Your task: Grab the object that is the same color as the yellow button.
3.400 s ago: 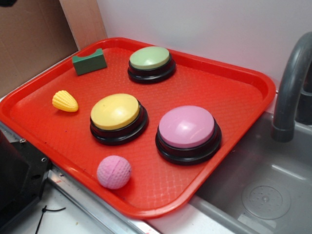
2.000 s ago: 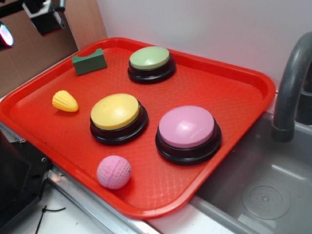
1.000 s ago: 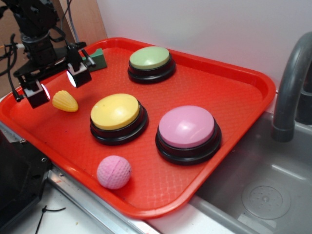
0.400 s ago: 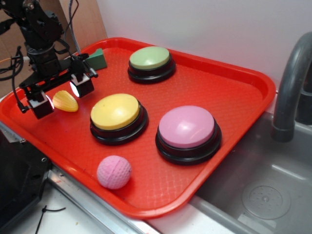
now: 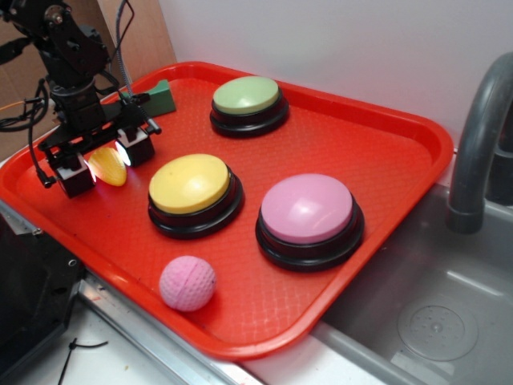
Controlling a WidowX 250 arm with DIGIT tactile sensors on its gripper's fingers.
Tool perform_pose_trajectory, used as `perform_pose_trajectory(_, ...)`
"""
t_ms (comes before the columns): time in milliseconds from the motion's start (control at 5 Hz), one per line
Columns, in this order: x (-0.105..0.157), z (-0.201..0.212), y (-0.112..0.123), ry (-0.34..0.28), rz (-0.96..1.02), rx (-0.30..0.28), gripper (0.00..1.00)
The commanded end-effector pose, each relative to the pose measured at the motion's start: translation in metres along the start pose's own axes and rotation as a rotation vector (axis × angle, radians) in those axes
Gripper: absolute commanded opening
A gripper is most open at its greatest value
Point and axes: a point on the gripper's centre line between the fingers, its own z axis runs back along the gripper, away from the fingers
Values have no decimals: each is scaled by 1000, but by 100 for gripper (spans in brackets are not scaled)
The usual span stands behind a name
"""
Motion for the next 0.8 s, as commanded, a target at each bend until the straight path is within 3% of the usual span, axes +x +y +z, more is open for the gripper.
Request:
perform_pose_trajectory(0,6,23,4,-39,-70,-67,0)
perform_pose_trajectory(400,8,84,-16,-6,-571,-101,0)
perform_pose_trajectory(600,3,115,-21,146,-801,-197,0)
